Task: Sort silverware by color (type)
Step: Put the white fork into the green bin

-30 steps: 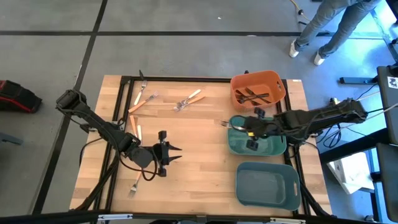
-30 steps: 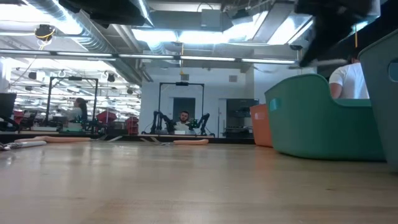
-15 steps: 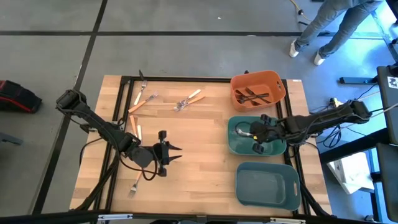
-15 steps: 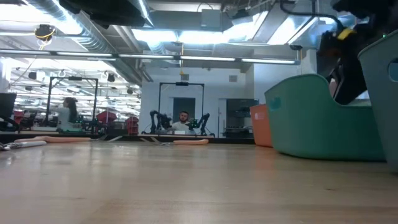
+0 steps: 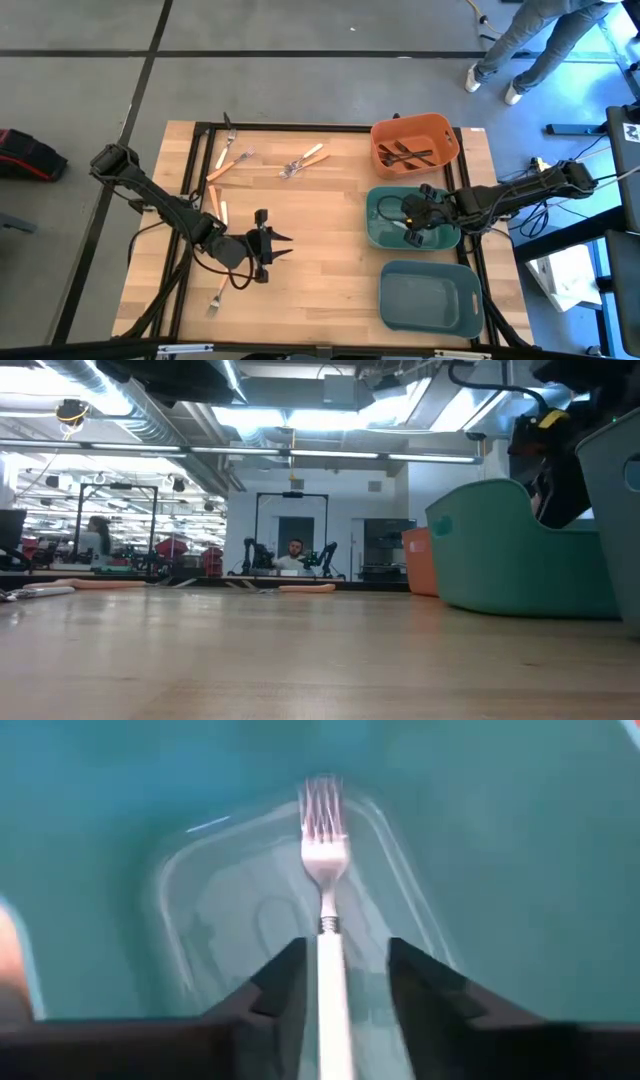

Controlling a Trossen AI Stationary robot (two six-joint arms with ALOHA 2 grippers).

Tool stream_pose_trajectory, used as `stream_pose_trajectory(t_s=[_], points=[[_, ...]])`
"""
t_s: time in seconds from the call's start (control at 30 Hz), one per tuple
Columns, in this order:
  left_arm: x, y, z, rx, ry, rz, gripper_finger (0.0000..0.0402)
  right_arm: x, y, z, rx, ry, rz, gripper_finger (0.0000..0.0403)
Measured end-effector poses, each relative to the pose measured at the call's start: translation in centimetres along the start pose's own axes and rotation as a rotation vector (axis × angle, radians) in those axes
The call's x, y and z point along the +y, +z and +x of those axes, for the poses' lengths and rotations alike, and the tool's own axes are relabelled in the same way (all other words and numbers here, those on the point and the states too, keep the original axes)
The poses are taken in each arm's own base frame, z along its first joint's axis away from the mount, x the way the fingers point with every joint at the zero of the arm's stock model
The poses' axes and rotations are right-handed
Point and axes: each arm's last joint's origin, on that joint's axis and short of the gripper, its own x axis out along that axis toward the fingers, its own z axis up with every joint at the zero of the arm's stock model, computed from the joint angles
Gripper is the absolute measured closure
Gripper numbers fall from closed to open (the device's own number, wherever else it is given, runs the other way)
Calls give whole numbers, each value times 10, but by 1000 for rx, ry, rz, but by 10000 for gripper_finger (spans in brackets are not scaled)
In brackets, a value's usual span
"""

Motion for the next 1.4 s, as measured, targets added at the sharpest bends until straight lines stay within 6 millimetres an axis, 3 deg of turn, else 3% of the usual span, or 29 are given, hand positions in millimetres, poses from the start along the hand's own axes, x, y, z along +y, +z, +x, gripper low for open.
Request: stream_pose_trajectory(t_s=[0.13,0.27,0.43,0.67,1.03,1.23,1.4], points=[[2,0,1,2,7,-8,288,4,20,-25,-22,44,3,217],[3,0,3,16,-40,-39,288,11,49,-51,-179,90,-9,201],[3,0,3,22,-54,-35,288,25,84,-61,-384,109,-74,199],[10,0,7,24,16,-28,288,26,113,-38,-472,32,-146,199],[43,15,26,-65,149,-35,284,34,135,-14,-587,-9,-265,199],[72,13,38,-18,241,-63,236,37,141,-16,-653,8,-318,199],[97,11,45,6,337,-83,203,42,141,-17,-690,161,-385,199]])
